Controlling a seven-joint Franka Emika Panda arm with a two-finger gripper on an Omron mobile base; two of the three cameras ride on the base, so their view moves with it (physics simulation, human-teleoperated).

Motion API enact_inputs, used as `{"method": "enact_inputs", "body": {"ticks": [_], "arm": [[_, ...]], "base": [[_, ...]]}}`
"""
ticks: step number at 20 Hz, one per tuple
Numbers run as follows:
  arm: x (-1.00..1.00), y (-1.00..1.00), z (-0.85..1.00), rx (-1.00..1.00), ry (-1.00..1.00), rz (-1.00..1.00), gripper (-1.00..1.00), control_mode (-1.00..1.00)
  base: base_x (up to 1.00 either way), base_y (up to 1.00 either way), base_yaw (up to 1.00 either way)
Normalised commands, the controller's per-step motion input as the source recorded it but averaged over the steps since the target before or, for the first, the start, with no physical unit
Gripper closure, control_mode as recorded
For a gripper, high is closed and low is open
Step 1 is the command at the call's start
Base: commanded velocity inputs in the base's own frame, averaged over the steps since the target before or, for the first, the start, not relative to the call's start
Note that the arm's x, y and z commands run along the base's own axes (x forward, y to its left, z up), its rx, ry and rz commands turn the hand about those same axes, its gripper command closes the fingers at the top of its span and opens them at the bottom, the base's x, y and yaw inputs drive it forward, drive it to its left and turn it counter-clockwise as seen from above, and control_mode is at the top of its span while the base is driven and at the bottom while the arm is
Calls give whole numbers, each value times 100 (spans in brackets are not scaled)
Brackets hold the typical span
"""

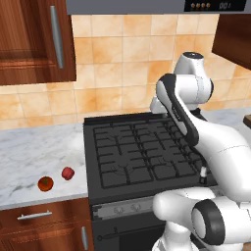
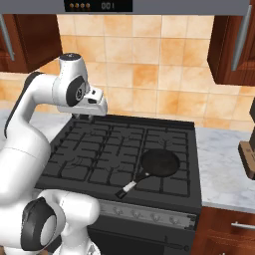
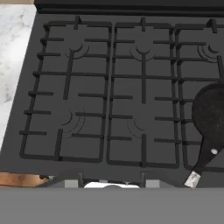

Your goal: Put the tomato and bell pepper in the pan. Then turn on the front right burner and set the heat to medium.

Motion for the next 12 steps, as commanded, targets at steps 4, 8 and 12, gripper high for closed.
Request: {"method": "enact_inputs", "body": {"ticks": [4,8,12], "arm": [[-2,17,-7,0,0,0,-100,-100],[-4,33,-15,1,-4,0,-100,-100],[-14,63,-19,0,-3,0,-100,-100]], "base": [[0,0,0],[0,0,0],[0,0,0]]}}
